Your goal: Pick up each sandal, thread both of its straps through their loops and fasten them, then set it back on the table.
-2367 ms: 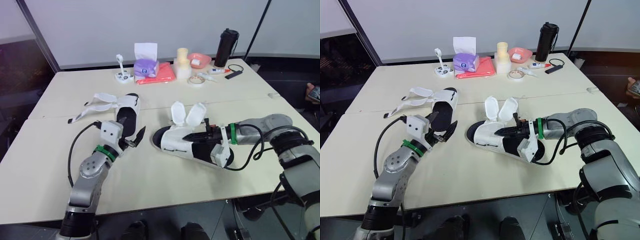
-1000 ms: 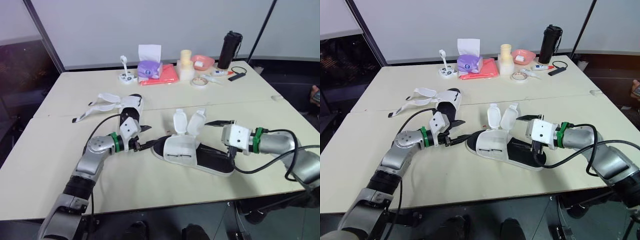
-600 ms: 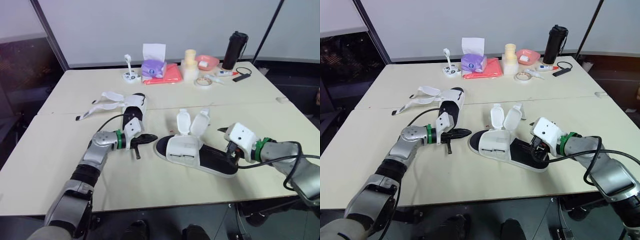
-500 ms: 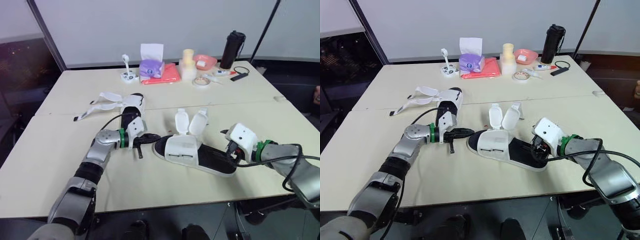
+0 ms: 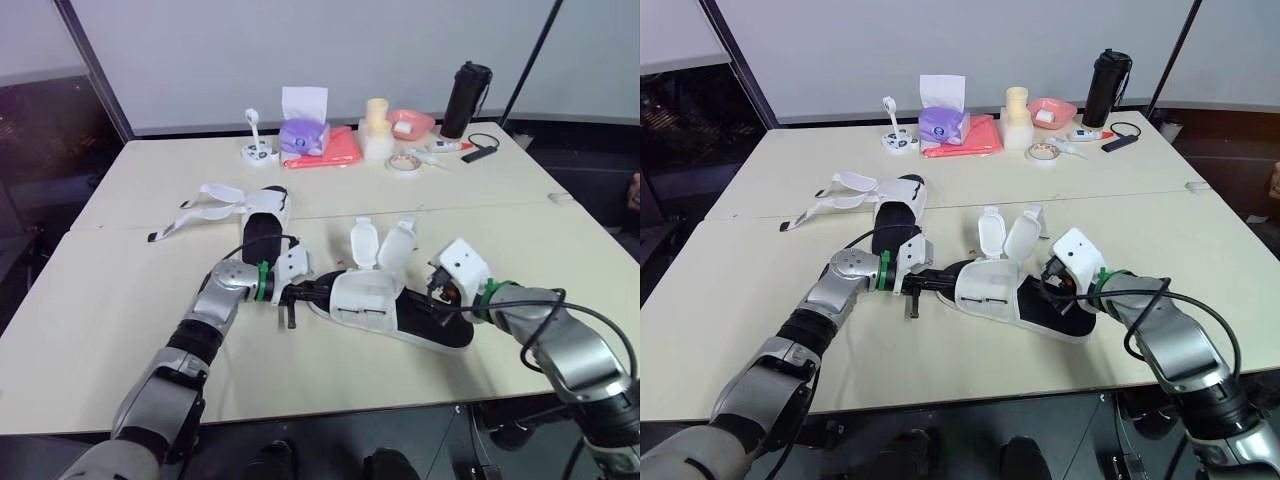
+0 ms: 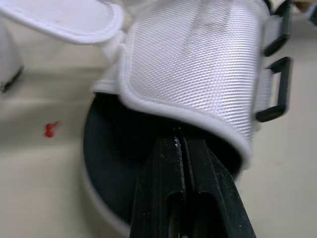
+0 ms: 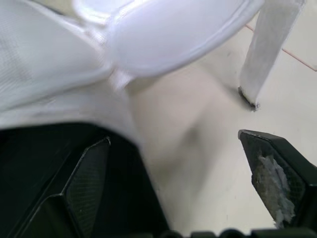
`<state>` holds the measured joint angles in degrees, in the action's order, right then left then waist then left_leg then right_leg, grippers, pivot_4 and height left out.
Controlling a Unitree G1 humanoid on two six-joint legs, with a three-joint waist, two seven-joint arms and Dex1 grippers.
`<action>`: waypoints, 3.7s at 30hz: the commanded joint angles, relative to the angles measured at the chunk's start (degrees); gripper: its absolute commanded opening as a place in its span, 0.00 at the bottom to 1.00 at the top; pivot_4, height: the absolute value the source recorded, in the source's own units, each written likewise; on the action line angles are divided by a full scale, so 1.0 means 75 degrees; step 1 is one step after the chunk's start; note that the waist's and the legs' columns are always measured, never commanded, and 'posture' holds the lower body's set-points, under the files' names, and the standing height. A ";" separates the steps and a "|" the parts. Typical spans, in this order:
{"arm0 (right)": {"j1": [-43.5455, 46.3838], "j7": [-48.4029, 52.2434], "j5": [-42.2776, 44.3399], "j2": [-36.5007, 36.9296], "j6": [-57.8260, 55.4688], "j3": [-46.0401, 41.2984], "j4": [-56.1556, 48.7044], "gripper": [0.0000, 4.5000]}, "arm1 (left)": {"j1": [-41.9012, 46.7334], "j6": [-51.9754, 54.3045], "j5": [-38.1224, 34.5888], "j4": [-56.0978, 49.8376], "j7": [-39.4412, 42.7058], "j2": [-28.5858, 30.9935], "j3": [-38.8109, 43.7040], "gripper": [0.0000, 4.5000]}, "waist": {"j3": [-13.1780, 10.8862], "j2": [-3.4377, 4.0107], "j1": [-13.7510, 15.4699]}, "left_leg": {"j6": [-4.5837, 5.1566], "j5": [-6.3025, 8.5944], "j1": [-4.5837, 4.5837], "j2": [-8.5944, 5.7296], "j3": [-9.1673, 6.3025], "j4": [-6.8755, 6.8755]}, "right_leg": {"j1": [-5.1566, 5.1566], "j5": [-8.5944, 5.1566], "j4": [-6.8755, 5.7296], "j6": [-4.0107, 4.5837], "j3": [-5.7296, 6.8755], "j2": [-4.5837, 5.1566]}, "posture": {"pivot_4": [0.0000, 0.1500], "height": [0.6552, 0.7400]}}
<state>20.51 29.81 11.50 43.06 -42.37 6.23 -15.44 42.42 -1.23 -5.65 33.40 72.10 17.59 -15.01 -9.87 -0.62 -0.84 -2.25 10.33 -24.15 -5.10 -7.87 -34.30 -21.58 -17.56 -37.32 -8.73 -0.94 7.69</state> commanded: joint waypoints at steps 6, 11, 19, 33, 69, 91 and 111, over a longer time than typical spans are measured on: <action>0.0475 0.0006 -0.0399 -0.0369 0.0347 -0.0030 0.0344 1.00 | -0.0450 0.0954 -0.0356 -0.1505 0.0478 0.0198 0.0003 0.01 | 0.0000 0.0001 -0.0015 | -0.0001 -0.0001 0.0000 0.0000 -0.0012 0.0000 | -0.0001 0.0000 -0.0002 0.0000 0.0000 -0.0001 | 1.00 1.00; 0.0686 0.0084 -0.0513 -0.0593 0.0479 0.0020 0.0570 1.00 | -0.0597 0.1170 -0.0360 -0.1814 0.0490 0.0261 -0.0030 0.01 | 0.0000 0.0001 -0.0018 | -0.0002 -0.0002 0.0000 0.0000 -0.0015 0.0000 | -0.0001 0.0000 -0.0005 0.0000 0.0000 -0.0001 | 1.00 1.00; 0.0807 0.0323 -0.0738 -0.0656 0.0512 0.0159 0.0651 1.00 | -0.0722 0.1196 -0.0227 -0.2018 0.0347 0.0272 -0.0081 0.01 | 0.0000 0.0001 -0.0017 | -0.0003 -0.0002 0.0000 0.0000 -0.0015 0.0001 | -0.0003 0.0000 -0.0005 0.0000 -0.0001 -0.0001 | 1.00 1.00; 0.0878 0.1390 0.0105 0.0537 -0.0667 -0.1122 -0.0130 1.00 | -0.0883 0.0519 -0.0138 -0.1464 -0.0797 -0.0262 0.0026 0.01 | 0.0000 0.0002 -0.0001 | -0.0002 -0.0001 0.0000 -0.0001 -0.0015 0.0000 | 0.0000 0.0000 -0.0003 0.0000 0.0000 0.0001 | 1.00 1.00; 0.7123 0.2170 0.2196 -0.2582 -0.1365 -0.2702 0.9645 1.00 | -0.1026 0.0105 0.0144 -0.1167 -0.1263 -0.0335 -0.0032 0.01 | 0.0002 0.0005 -0.0050 | -0.0015 -0.0009 -0.0020 -0.0005 -0.0011 0.0003 | -0.0048 0.0003 -0.0042 0.0003 -0.0014 -0.0001 | 1.00 1.00; 0.5167 0.3410 0.4129 -0.2029 -0.3303 -0.2733 0.3614 0.01 | -0.0950 0.0030 0.0159 -0.0999 -0.1306 -0.0470 -0.0127 0.00 | 0.0002 0.0006 -0.0032 | -0.0027 -0.0017 -0.0044 -0.0004 -0.0011 0.0001 | -0.0105 0.0002 -0.0097 0.0002 -0.0030 0.0000 | 1.00 1.00; 0.0026 0.5498 0.1432 0.1429 0.1373 0.0572 -0.1536 0.86 | -0.0665 -0.0149 0.0264 -0.0550 -0.1279 -0.0603 -0.0102 0.00 | -0.0002 -0.0002 0.0040 | -0.0015 -0.0006 -0.0059 0.0000 0.0007 -0.0079 | -0.0067 -0.0002 -0.0091 -0.0004 -0.0008 -0.0002 | 1.00 1.00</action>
<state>21.61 69.89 24.85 51.96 -36.04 10.37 -24.57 36.82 -2.03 -4.24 29.10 62.36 12.95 -15.12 -9.89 -0.64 -0.54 -2.36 10.29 -24.60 -5.10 -7.83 -34.89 -22.07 -17.57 -38.00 -8.76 -0.99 7.69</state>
